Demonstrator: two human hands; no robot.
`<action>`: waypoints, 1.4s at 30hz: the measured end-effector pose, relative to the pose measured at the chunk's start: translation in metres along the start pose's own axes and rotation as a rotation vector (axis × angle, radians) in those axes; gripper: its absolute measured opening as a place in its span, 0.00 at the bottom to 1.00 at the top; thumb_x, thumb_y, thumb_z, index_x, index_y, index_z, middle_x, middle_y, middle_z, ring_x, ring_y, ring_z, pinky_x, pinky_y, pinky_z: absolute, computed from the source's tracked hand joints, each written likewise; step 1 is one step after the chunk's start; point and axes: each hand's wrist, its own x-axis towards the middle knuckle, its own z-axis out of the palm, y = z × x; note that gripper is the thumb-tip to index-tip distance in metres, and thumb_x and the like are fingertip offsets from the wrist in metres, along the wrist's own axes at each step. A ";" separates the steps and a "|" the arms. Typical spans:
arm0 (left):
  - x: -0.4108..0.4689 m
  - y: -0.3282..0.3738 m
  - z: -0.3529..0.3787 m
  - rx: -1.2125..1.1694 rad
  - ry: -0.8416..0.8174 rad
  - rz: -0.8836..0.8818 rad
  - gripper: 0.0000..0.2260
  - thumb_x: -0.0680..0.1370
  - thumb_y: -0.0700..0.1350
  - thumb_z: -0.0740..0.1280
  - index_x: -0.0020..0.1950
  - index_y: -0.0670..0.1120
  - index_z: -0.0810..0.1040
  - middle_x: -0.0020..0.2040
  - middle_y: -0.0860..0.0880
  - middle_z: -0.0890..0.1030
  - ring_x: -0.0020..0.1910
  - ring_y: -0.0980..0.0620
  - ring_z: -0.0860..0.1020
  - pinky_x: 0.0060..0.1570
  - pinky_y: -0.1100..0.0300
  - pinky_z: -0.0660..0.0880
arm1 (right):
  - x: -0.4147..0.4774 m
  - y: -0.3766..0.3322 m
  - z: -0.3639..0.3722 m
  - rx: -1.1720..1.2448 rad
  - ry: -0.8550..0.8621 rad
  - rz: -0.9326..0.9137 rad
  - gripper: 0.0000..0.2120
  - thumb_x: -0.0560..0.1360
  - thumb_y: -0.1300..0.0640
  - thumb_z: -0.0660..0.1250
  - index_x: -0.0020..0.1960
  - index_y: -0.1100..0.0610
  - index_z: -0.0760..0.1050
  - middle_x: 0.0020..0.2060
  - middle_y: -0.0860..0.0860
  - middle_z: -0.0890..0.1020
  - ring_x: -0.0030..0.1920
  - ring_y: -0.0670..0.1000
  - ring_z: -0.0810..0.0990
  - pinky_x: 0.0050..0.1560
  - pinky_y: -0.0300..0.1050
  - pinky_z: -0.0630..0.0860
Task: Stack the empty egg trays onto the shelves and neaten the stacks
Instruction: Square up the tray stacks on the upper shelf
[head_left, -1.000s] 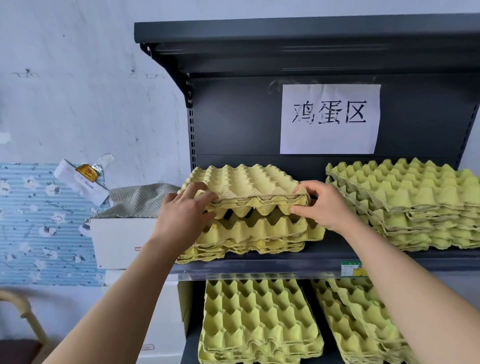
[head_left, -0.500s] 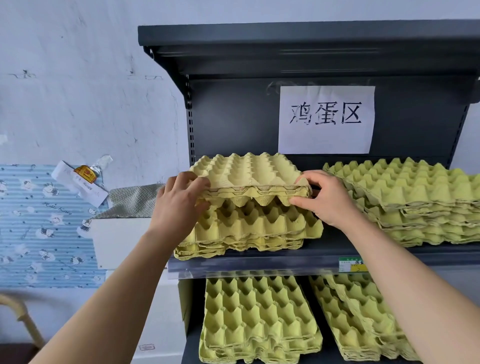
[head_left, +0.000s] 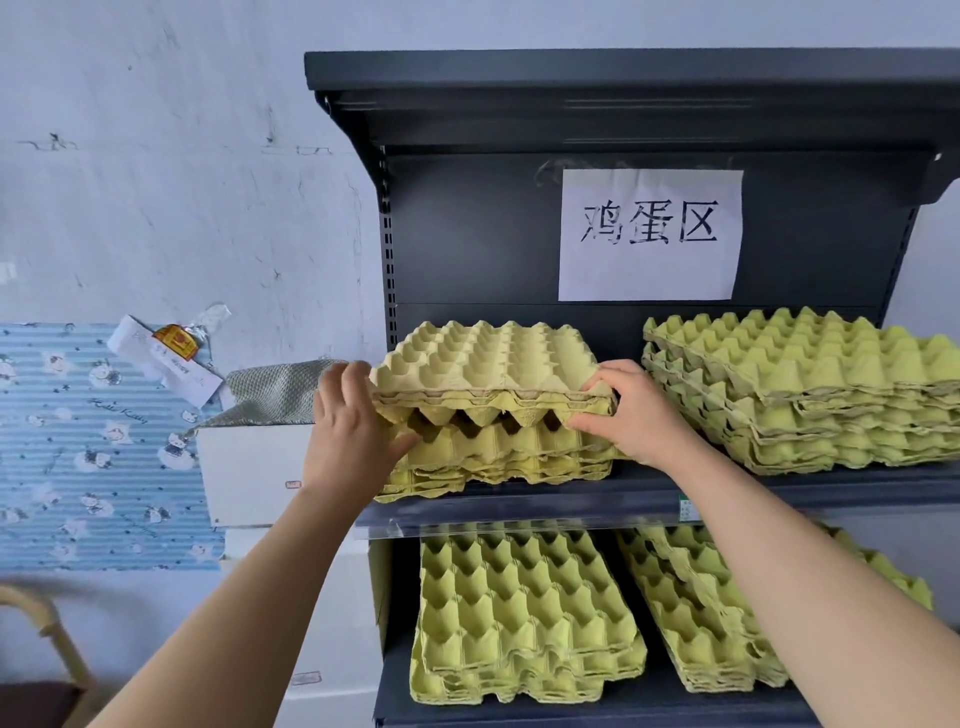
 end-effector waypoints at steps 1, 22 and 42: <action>-0.004 -0.003 -0.002 0.007 -0.003 -0.020 0.39 0.63 0.47 0.80 0.66 0.39 0.63 0.61 0.40 0.65 0.62 0.41 0.67 0.61 0.48 0.70 | -0.001 -0.001 0.000 0.007 0.021 -0.004 0.14 0.68 0.53 0.76 0.49 0.49 0.74 0.63 0.47 0.69 0.59 0.44 0.67 0.58 0.37 0.60; -0.011 -0.002 -0.011 -0.096 -0.192 0.104 0.18 0.67 0.44 0.78 0.56 0.44 0.82 0.49 0.49 0.77 0.41 0.52 0.74 0.44 0.63 0.69 | -0.018 -0.018 -0.009 -0.048 0.193 0.017 0.16 0.69 0.53 0.76 0.54 0.54 0.77 0.63 0.51 0.71 0.64 0.51 0.70 0.60 0.38 0.61; -0.009 0.023 -0.020 -0.045 -0.099 0.095 0.22 0.75 0.55 0.68 0.67 0.50 0.74 0.54 0.52 0.82 0.54 0.48 0.77 0.51 0.56 0.73 | -0.026 -0.040 0.002 -0.049 0.277 -0.020 0.23 0.69 0.51 0.74 0.61 0.58 0.76 0.66 0.54 0.68 0.68 0.53 0.64 0.63 0.38 0.59</action>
